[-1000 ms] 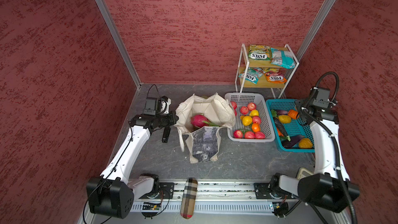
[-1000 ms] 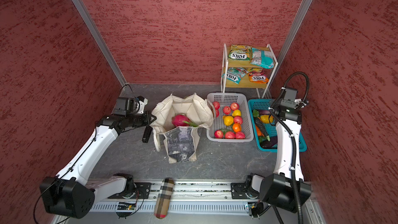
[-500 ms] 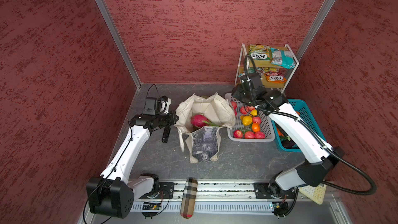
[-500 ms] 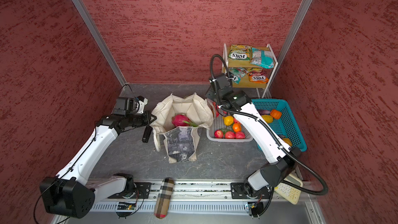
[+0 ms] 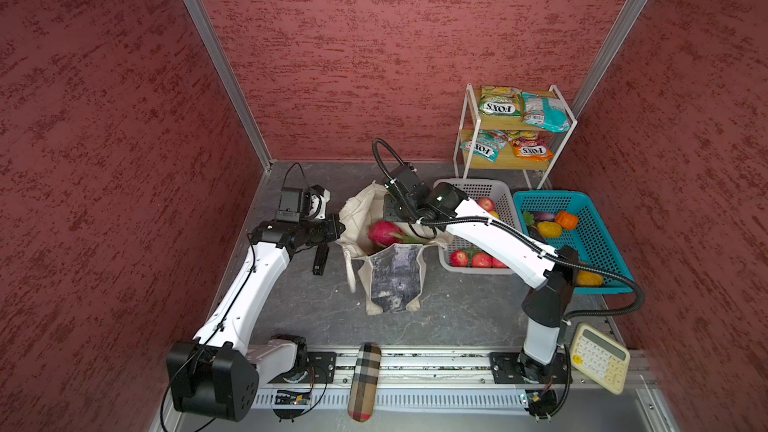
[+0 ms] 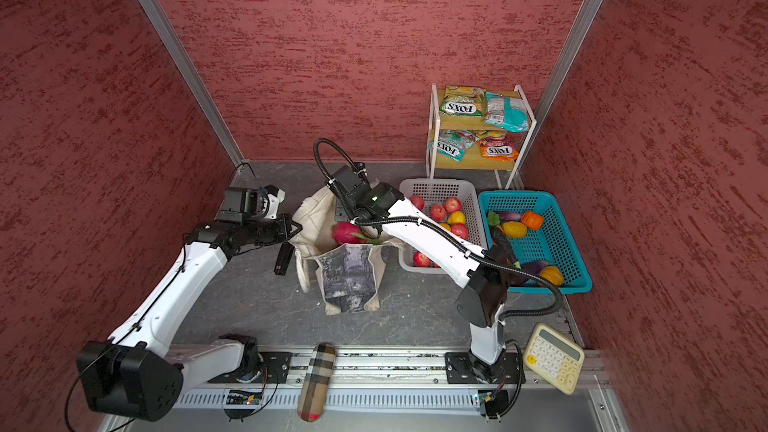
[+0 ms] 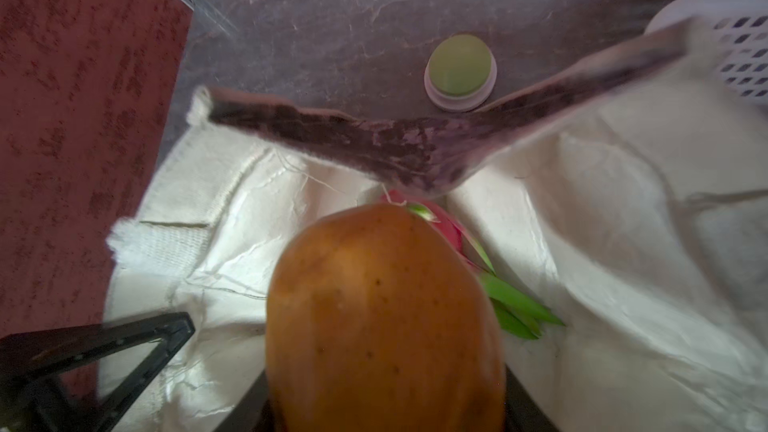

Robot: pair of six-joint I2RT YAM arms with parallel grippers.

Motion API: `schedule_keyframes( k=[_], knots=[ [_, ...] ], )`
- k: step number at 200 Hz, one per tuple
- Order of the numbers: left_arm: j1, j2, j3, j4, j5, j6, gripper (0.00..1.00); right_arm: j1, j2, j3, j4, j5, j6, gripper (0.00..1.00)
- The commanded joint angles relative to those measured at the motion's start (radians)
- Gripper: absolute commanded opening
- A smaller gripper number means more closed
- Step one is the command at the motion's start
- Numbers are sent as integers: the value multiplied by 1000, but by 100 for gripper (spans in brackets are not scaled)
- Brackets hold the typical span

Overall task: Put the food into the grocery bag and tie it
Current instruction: 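Lift the brown potato and carry it over the bag mouth with the right gripper, then lower the potato into the bag and open the right gripper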

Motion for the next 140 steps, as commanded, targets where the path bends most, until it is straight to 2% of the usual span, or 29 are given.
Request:
schedule_keyframes(
  k=[1, 125, 138, 140],
  knots=[
    [-3, -11, -3, 17, 2, 9, 0, 12, 24, 3, -15, -31, -17, 42],
    [-6, -3, -2, 11, -10, 11, 0, 14, 114, -26, -13, -77, -59, 47],
    [-6, -4, -2, 12, -10, 12, 0, 14, 114, -23, -18, -73, -63, 49],
    [-7, -4, -2, 11, -10, 12, 0, 14, 114, -23, -19, -72, -64, 52]
  ],
)
